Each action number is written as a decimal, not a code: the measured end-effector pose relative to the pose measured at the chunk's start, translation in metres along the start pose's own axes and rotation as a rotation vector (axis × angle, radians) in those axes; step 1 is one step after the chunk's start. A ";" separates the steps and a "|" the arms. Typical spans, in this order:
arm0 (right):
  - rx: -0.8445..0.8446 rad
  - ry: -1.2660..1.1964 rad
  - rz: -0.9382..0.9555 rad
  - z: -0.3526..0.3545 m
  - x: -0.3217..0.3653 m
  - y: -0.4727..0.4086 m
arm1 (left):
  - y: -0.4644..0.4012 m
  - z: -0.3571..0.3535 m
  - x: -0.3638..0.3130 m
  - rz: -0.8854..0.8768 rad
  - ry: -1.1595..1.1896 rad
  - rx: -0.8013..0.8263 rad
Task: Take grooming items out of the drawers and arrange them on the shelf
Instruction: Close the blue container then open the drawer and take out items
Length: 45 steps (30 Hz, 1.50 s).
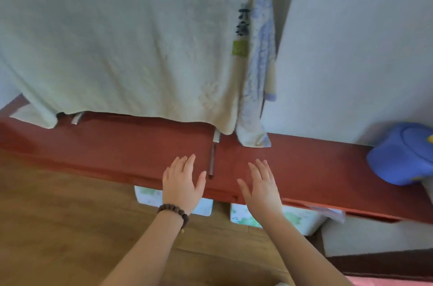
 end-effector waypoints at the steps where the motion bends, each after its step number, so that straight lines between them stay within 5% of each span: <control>1: -0.002 0.005 -0.013 -0.015 0.016 0.006 | 0.004 0.003 0.021 -0.004 0.008 0.019; 9: 0.019 -0.007 -0.138 -0.093 0.111 0.050 | 0.039 0.036 0.160 -0.047 0.027 0.129; 17: 0.054 -0.055 -0.255 -0.120 0.117 0.062 | 0.042 0.034 0.204 0.026 0.195 0.173; 23: 0.089 -0.326 -0.615 -0.150 0.074 0.055 | 0.042 0.001 0.227 0.368 0.531 0.184; 28: -0.074 -0.600 -0.922 -0.166 0.017 0.030 | 0.022 -0.039 0.258 0.610 0.716 0.018; 37: -0.328 -0.718 -0.793 -0.174 -0.026 0.001 | 0.015 -0.081 0.282 0.569 0.725 -0.038; 45: -0.241 -0.655 -0.831 -0.177 -0.040 0.004 | 0.019 -0.078 0.279 0.613 0.754 -0.140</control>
Point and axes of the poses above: each hand's wrist, its own y-axis away from the middle knuckle, its own z-axis out of the back of the hand, x = y × z, the point moved 3 cm from there along -y, towards the middle knuckle, and after that the axes turned 9 degrees about -z, right-handed, at the moved point
